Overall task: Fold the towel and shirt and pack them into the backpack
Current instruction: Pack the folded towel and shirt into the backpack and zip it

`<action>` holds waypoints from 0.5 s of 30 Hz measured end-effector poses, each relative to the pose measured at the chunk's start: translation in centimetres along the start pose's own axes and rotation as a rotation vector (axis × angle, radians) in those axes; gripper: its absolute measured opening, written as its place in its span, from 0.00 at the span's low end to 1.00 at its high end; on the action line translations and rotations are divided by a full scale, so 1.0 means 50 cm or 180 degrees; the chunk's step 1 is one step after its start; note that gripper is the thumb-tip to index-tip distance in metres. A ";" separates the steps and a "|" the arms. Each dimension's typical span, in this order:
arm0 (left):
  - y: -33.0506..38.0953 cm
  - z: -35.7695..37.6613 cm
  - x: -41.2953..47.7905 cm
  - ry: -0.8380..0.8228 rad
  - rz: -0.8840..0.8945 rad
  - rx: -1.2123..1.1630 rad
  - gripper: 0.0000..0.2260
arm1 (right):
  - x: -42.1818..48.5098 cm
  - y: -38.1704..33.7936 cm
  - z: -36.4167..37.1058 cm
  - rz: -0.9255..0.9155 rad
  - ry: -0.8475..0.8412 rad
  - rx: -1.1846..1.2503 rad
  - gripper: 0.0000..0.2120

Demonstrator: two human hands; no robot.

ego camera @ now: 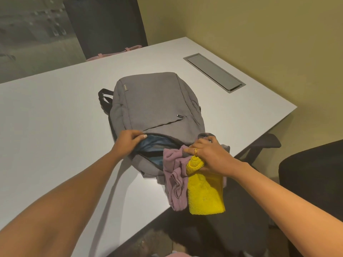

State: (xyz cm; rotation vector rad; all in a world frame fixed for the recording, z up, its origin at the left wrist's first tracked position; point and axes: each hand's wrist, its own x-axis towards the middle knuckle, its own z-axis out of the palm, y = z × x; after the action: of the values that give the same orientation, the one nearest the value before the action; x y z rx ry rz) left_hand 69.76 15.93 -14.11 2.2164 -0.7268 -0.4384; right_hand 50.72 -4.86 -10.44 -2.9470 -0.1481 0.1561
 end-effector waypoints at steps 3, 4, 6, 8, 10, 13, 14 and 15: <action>0.025 -0.013 0.016 0.0352 0.0004 -0.0346 0.11 | 0.009 -0.008 -0.006 -0.0073 -0.0005 -0.0047 0.28; 0.035 -0.018 0.021 0.0437 0.0025 -0.0466 0.11 | 0.016 -0.010 -0.010 -0.0097 -0.0025 -0.0068 0.27; 0.061 -0.028 0.026 0.0626 0.0109 -0.0631 0.11 | 0.033 -0.015 -0.021 -0.0129 -0.0100 -0.0125 0.26; 0.087 -0.043 0.030 0.0823 0.0247 -0.0751 0.11 | 0.058 -0.020 -0.037 -0.0175 -0.0097 -0.0115 0.25; 0.112 -0.060 0.034 0.1026 0.0333 -0.0847 0.11 | 0.091 -0.026 -0.058 -0.0208 -0.0055 -0.0143 0.25; 0.143 -0.093 0.045 0.1360 0.0446 -0.1036 0.11 | 0.145 -0.041 -0.081 -0.0236 -0.0025 -0.0314 0.23; 0.153 -0.104 0.053 0.1476 0.0470 -0.1072 0.11 | 0.161 -0.047 -0.079 -0.0287 -0.0036 -0.0406 0.22; 0.162 -0.117 0.061 0.1601 0.0469 -0.1098 0.11 | 0.175 -0.051 -0.070 -0.0332 -0.0082 -0.0491 0.21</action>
State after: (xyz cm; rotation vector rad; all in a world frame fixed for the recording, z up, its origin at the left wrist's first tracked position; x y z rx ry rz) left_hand 72.16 12.76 -4.48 1.8230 -0.4922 0.0706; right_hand 59.54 -2.03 -7.37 -3.0818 -0.3312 0.1751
